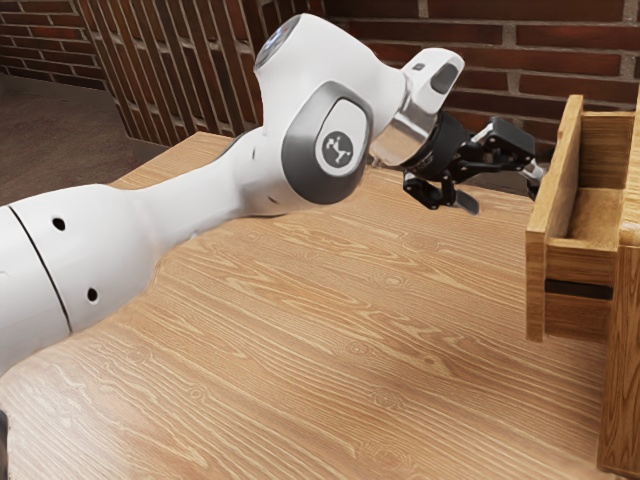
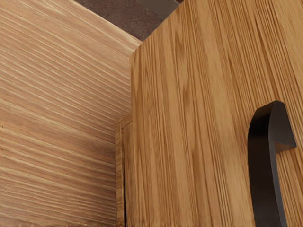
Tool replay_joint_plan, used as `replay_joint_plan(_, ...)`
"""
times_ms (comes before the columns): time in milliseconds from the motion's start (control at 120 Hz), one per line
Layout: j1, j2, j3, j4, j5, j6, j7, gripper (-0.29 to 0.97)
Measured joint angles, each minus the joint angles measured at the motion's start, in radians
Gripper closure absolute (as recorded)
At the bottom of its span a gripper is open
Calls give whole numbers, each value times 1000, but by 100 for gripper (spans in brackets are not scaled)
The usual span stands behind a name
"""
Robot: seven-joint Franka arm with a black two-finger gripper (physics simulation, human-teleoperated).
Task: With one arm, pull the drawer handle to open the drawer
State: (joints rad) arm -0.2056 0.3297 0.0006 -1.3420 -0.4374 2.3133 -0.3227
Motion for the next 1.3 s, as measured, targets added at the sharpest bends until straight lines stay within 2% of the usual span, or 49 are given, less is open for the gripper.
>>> replay_joint_plan(475,43,-111,2,-148,-22,32,4,0)
replay_joint_plan(1300,147,-250,4,-320,-37,44,7,0)
